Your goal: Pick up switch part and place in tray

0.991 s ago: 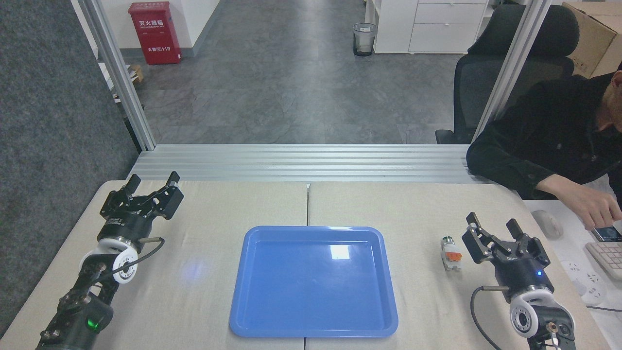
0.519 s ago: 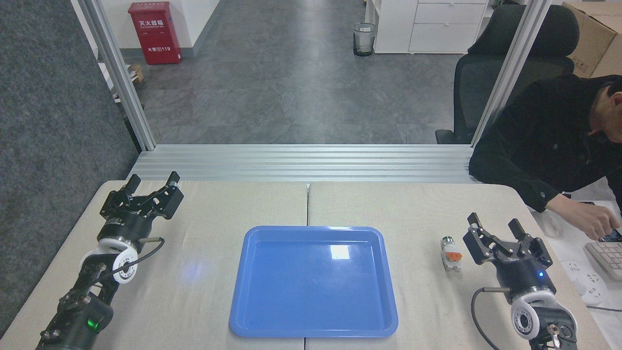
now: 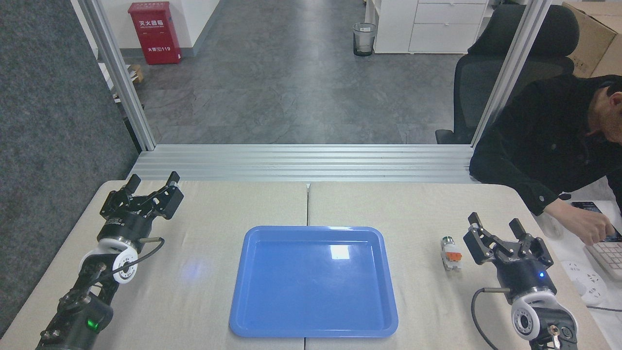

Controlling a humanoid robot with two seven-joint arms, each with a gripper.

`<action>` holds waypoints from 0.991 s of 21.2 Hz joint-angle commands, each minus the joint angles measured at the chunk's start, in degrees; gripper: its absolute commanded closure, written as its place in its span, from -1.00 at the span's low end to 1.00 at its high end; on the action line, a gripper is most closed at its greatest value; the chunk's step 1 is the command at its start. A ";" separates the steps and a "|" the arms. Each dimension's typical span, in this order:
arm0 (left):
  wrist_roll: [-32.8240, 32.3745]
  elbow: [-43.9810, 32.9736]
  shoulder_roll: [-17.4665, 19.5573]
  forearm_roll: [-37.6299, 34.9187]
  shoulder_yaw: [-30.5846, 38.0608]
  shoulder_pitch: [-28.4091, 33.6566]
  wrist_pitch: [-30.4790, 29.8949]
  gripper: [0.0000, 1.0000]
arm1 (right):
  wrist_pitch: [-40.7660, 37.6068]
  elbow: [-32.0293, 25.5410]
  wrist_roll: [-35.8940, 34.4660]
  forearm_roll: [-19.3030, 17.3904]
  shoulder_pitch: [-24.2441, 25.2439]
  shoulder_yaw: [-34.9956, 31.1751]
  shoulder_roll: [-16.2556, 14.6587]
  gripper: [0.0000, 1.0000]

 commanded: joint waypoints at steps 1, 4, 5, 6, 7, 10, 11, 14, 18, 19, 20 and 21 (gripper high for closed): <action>-0.03 0.00 0.00 0.00 0.00 -0.05 0.04 -1.00 | 0.05 -2.59 -0.01 0.04 1.53 -0.09 1.14 -1.00; -0.03 0.00 0.00 0.00 0.00 -0.05 0.04 -1.00 | 0.05 -2.95 -0.01 0.04 2.24 -0.36 1.49 -1.00; -0.03 0.00 0.00 0.00 0.00 0.03 0.04 -1.00 | -0.03 -2.95 -0.01 0.04 2.24 -1.05 1.41 -1.00; -0.03 0.00 0.00 0.00 0.00 0.04 0.04 -1.00 | -0.03 -2.95 -0.01 0.04 2.15 -1.24 1.40 -1.00; -0.03 0.00 0.00 0.00 0.00 -0.05 0.04 -1.00 | -0.03 -3.03 -0.01 -0.05 2.15 -1.24 1.23 -1.00; -0.03 0.00 0.00 0.00 0.00 -0.05 0.04 -1.00 | -0.03 -2.95 0.16 0.04 1.98 -1.15 0.62 -1.00; -0.03 0.00 0.00 0.00 0.00 0.03 0.04 -1.00 | -0.12 -2.77 0.08 0.04 1.54 -0.98 0.09 -1.00; -0.03 0.00 0.00 0.00 0.00 -0.05 0.04 -1.00 | -0.12 -0.93 0.16 0.47 -1.27 0.08 -3.68 -1.00; -0.03 0.00 0.00 0.00 0.00 -0.05 0.04 -1.00 | -0.21 1.70 0.34 4.77 -4.17 1.75 -4.31 -1.00; -0.03 0.00 0.00 0.00 0.00 -0.05 0.04 -1.00 | -0.21 4.15 0.34 5.74 -4.96 2.62 -4.22 -1.00; -0.03 0.00 0.00 0.00 0.00 0.03 0.04 -1.00 | -0.12 7.65 0.34 5.92 -6.62 4.02 -4.31 -1.00; -0.03 0.00 0.00 0.00 0.00 -0.05 0.04 -1.00 | -0.04 11.86 0.69 6.01 -8.29 4.99 -4.22 -1.00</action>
